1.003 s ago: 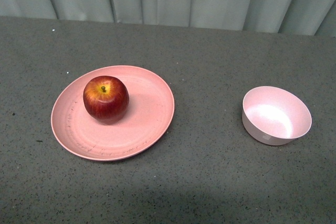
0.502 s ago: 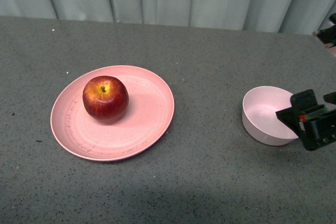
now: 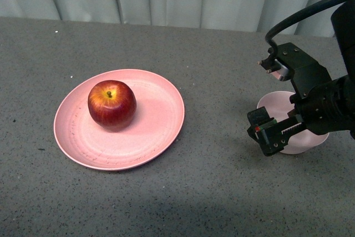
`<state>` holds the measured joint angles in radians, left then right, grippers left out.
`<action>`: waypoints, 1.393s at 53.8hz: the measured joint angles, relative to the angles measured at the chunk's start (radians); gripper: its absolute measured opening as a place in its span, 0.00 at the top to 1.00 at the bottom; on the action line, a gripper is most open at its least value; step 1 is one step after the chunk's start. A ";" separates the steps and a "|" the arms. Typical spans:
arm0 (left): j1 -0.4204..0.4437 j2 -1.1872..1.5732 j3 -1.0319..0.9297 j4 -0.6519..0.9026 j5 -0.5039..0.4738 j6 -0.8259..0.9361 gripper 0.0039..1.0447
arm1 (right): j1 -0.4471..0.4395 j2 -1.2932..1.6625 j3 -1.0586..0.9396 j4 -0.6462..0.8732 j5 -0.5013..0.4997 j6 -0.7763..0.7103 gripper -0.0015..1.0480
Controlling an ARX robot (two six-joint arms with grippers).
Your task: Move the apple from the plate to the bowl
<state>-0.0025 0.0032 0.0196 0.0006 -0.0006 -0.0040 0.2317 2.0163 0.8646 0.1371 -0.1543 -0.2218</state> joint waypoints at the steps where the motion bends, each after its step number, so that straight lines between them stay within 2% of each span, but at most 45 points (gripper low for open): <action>1: 0.000 0.000 0.000 0.000 0.000 0.000 0.06 | 0.001 0.006 0.006 -0.002 0.000 0.000 0.09; 4: 0.000 0.000 0.000 0.000 0.000 0.000 0.06 | 0.003 0.022 0.021 -0.008 0.006 0.000 0.11; 27: 0.000 0.000 0.000 0.000 0.000 0.000 0.06 | 0.000 0.032 0.047 -0.040 0.026 -0.016 0.68; 35: 0.000 0.000 0.000 0.000 0.000 0.000 0.06 | -0.002 0.029 0.048 -0.059 0.048 -0.030 0.98; 49: 0.000 0.000 0.000 0.000 0.000 0.000 0.06 | 0.000 -0.017 0.049 -0.105 0.053 -0.073 0.99; 52: 0.000 0.000 0.000 0.000 0.000 0.000 0.06 | 0.009 -0.043 0.049 -0.116 0.024 -0.075 0.99; 61: 0.000 0.000 0.000 0.000 0.000 0.000 0.06 | 0.099 -0.111 0.079 -0.141 -0.056 -0.075 0.99; 75: 0.000 0.000 0.000 0.000 0.000 0.000 0.06 | 0.178 -0.060 0.143 -0.135 -0.094 -0.032 0.99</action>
<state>-0.0025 0.0032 0.0196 0.0006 -0.0006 -0.0040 0.4099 1.9568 1.0080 0.0017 -0.2485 -0.2543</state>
